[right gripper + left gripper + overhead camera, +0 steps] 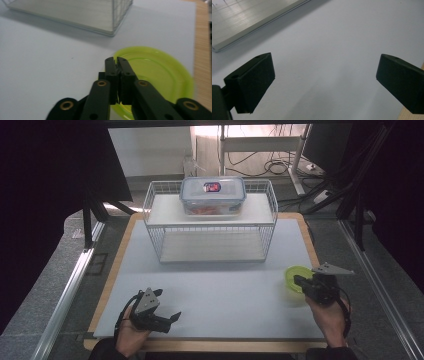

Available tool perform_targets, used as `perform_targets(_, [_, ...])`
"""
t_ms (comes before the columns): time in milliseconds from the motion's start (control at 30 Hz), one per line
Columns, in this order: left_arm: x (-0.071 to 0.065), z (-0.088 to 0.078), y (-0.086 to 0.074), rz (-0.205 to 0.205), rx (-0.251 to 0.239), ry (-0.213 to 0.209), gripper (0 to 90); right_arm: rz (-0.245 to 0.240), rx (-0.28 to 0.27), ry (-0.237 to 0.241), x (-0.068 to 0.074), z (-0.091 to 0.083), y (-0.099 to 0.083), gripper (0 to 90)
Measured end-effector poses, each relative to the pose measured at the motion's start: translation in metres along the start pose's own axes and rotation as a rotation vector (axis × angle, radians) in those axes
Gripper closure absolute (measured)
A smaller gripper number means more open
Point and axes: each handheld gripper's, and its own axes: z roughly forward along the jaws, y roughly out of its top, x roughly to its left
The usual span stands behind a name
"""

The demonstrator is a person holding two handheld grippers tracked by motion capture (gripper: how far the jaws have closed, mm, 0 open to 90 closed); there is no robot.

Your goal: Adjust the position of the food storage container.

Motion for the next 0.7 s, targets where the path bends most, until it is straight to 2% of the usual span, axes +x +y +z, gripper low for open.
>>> perform_targets(33, [0.0, 0.0, 0.0, 0.0, 0.001, 0.0, 1.7, 0.004, 0.0, -0.016, -0.003, -0.001, 0.001, 90.0])
perform_targets(67, [0.0, 0.001, 0.0, 0.001, 0.005, -0.001, 1.8, 0.01, -0.004, -0.055, -0.01, -0.003, 0.002, 90.0])
perform_targets(100, [0.0, 0.001, 0.0, 0.001, 0.005, -0.001, 1.8, 0.01, -0.004, -0.055, -0.01, -0.003, 0.002, 90.0])
perform_targets(333, [0.0, 0.002, 0.0, 0.001, 0.014, -0.004, 1.7, 0.06, -0.017, -0.163, -0.036, -0.006, 0.0, 89.8])
perform_targets(433, [0.001, 0.002, 0.0, -0.01, 0.019, -0.004, 1.7, 0.077, 0.015, -0.186, -0.048, -0.001, -0.007, 90.0])
perform_targets(700, [0.0, 0.004, 0.0, -0.006, 0.029, -0.014, 1.7, 0.085, 0.056, -0.228, -0.062, 0.004, -0.016, 90.0])
